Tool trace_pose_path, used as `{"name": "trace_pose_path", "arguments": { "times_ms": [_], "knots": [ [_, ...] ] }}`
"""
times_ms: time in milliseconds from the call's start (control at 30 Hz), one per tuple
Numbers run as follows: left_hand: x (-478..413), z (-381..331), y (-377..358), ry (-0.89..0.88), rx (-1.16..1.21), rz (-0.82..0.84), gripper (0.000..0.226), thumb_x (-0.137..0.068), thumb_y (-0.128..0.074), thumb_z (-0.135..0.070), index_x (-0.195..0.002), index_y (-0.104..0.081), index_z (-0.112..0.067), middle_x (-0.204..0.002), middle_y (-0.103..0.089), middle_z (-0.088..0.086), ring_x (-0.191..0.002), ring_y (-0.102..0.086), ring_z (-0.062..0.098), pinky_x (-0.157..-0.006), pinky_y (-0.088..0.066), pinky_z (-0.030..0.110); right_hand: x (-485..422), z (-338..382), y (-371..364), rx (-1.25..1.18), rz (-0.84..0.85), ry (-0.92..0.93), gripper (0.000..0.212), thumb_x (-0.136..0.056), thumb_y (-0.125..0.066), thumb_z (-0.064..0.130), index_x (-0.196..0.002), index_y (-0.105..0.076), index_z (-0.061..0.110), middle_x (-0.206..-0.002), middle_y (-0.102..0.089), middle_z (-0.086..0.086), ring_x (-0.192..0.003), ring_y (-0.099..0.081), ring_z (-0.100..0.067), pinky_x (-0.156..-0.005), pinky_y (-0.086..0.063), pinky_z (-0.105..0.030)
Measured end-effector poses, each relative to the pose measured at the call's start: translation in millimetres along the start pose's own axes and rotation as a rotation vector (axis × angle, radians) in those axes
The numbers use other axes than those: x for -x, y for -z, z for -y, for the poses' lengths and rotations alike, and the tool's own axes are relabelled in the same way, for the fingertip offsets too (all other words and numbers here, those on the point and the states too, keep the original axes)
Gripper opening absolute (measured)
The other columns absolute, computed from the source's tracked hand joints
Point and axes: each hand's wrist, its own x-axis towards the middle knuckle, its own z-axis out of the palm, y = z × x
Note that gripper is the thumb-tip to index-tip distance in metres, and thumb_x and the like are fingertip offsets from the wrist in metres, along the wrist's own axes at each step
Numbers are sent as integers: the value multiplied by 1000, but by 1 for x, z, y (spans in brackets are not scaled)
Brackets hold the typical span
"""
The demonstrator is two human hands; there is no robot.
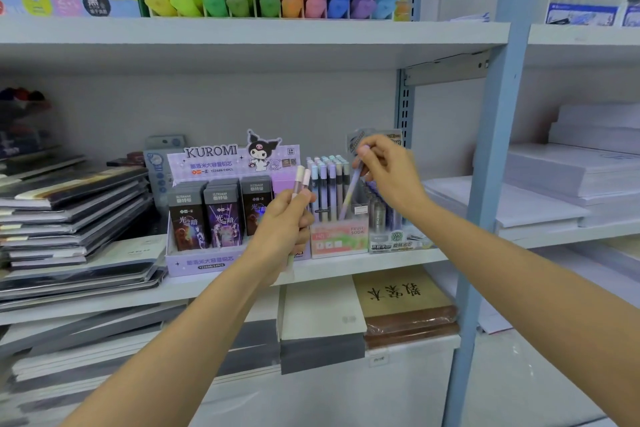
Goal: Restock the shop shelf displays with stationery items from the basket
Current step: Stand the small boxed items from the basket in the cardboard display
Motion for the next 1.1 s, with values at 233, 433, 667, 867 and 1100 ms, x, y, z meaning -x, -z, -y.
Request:
{"name": "trace_pose_path", "arguments": {
  "times_ms": [233, 433, 667, 867, 1100],
  "knots": [
    [-2, 7, 2, -85, -44, 37, 26, -104, -39, -27, -102, -61, -14, -55, -44, -10, -45, -33, 8, -42, -27, 20, -5, 4, -1, 139, 133, 93, 14, -100, -50, 14, -94, -60, 8, -73, -66, 3, -60, -59, 1, -63, -46, -13],
    [-5, 11, 1, -91, -71, 19, 27, -104, -41, -28, -105, -64, -15, -59, -49, -7, -47, -41, 10, -46, -32, 24, -1, 3, -11, 94, 97, 70, 11, -96, -57, 17, -105, -53, 13, -87, -67, -4, -71, -67, -20, -68, -59, -35],
    [-5, 12, 0, -101, -80, 20, 27, -104, -42, -28, -104, -66, -17, -63, -50, -4, -48, -44, 9, -45, -36, 21, 0, -2, -14, 363, 42, 67, 14, -89, -67, 24, -95, -67, 11, -95, -55, -1, -80, -50, -13, -78, -49, -38],
    [-4, 9, -8, -108, -101, 61, 27, -103, -42, -31, -106, -66, -17, -63, -52, -5, -50, -45, 9, -46, -37, 21, 8, 26, -5, -29, 162, -22, 21, -92, -64, 26, -108, -70, 14, -98, -68, 0, -87, -62, -16, -79, -51, -23],
    [2, -2, -19, -117, -53, 84, 28, -103, -41, -32, -111, -59, -12, -73, -69, 4, -61, -64, 17, -52, -51, 25, 16, 32, 0, -307, 272, -62, 16, -98, -54, 14, -98, -66, 4, -84, -69, -5, -75, -66, -12, -68, -54, -21]
  ]
}}
